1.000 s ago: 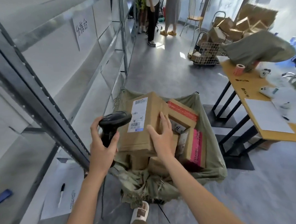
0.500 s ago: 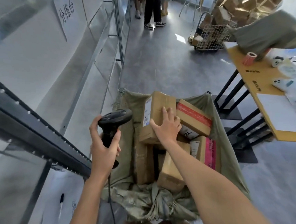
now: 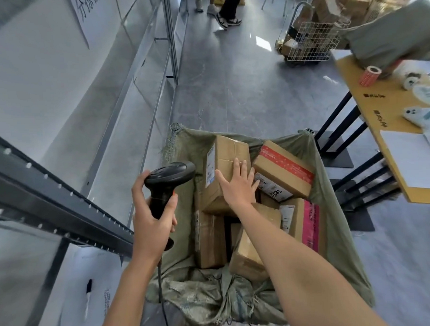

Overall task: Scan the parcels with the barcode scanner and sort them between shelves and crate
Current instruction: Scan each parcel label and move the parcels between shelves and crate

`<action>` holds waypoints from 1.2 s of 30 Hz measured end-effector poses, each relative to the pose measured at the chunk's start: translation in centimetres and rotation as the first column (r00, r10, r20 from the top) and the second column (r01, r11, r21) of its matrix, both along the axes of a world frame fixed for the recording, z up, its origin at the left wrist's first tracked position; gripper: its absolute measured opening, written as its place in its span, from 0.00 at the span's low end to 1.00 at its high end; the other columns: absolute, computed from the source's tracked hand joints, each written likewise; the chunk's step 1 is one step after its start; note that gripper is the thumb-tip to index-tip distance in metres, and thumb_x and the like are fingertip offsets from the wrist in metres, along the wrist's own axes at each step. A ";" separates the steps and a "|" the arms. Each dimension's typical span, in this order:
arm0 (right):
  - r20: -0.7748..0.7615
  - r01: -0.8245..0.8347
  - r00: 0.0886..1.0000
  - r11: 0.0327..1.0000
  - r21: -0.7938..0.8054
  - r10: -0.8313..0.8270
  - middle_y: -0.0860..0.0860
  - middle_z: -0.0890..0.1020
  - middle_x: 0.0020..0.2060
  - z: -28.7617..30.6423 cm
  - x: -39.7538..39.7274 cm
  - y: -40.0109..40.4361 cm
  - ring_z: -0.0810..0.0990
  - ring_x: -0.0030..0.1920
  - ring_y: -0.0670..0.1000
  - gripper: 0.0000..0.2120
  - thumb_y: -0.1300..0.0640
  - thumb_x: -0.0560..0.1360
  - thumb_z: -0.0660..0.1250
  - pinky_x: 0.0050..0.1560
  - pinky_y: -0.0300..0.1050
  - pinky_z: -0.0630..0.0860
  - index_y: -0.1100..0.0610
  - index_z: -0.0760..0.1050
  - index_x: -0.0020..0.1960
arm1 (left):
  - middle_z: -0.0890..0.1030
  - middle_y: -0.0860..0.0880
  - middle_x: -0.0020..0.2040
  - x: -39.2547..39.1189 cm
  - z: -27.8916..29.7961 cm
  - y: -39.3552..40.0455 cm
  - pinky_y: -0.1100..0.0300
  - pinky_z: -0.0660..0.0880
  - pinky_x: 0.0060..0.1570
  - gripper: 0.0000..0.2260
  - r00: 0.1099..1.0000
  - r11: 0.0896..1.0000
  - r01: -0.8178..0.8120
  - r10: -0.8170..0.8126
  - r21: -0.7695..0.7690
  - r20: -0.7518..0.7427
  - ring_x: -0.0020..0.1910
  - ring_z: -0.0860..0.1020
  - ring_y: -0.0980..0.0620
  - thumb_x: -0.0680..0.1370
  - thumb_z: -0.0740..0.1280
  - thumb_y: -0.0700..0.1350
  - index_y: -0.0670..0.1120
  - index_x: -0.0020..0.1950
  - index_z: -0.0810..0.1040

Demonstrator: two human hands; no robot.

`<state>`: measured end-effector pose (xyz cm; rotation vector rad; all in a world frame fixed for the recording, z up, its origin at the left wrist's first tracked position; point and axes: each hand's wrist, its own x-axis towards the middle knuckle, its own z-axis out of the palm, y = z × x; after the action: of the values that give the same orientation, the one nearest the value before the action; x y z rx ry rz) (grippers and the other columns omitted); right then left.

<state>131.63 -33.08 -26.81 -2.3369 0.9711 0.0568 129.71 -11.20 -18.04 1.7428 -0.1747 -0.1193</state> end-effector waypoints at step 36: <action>0.366 -0.891 0.183 0.312 -0.331 0.912 0.51 0.53 0.80 10.6 -29.1 14.4 0.47 0.80 0.53 0.35 0.36 0.79 0.45 0.77 0.54 0.41 0.51 0.53 0.81 | 0.80 0.46 0.42 -40.6 7.4 7.5 0.59 0.75 0.29 0.31 0.608 0.603 -0.791 0.759 0.103 0.231 0.26 0.75 0.54 0.80 0.69 0.39 0.75 0.63 0.62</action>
<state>102.53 -18.72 -16.17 -2.4069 -0.8279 -0.1045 89.09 -3.73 -10.59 1.8794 0.5211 0.6891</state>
